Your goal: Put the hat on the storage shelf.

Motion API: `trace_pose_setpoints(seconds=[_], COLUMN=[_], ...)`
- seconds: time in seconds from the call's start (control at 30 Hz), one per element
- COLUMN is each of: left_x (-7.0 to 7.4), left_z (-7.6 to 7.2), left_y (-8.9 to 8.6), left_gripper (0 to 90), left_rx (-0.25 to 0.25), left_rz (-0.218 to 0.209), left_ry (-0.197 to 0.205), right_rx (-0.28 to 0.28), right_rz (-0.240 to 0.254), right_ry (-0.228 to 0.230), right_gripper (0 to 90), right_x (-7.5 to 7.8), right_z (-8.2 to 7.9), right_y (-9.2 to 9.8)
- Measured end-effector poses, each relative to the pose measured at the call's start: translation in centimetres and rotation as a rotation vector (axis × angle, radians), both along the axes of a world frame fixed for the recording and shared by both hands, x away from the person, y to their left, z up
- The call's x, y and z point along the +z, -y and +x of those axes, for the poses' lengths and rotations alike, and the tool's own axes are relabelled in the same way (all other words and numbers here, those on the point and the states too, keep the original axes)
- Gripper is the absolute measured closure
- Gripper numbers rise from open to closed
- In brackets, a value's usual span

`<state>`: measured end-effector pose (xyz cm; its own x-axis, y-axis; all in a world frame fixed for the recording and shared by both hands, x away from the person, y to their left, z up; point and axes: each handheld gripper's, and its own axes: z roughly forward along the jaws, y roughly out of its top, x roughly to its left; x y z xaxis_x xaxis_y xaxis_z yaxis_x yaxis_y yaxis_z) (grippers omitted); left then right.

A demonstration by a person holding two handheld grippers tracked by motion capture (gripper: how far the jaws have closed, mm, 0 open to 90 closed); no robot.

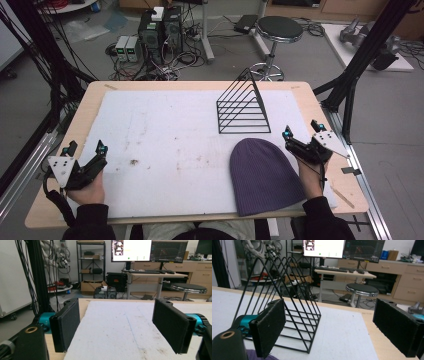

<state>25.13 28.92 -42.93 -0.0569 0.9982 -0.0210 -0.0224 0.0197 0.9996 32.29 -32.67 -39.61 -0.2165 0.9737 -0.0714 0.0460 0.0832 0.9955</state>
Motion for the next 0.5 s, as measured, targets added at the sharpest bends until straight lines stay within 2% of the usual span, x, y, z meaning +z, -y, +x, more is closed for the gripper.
trace_pose_setpoints(seconds=[0.03, 0.17, 0.23, 0.37, 0.5], left_x=[0.0, 0.0, 0.0, -0.1, -0.1], left_z=[0.0, 0.0, 0.0, 0.0, 0.0], left_y=[0.0, 0.0, 0.1, 0.1, -0.1], left_gripper=[22.4, 22.5, 22.4, 22.1, 22.1], left_rx=[0.002, 0.003, 0.004, 0.019, 0.021], left_rz=[0.0, -0.002, -0.002, 0.009, -0.001], left_ry=[0.003, -0.002, -0.001, -0.005, -0.007], right_rx=[0.006, 0.06, 0.084, 0.148, 0.205], right_rz=[-0.002, 0.02, 0.015, -0.035, -0.081], right_ry=[0.003, -0.029, -0.05, -0.088, -0.091], right_gripper=[10.5, 10.5, 10.6, 10.6, 10.6], right_x=[0.0, 0.3, 0.4, 1.1, 1.9], right_z=[0.0, 0.5, 1.0, 1.8, 2.3], right_y=[0.0, -0.3, -0.5, -1.4, -2.4])
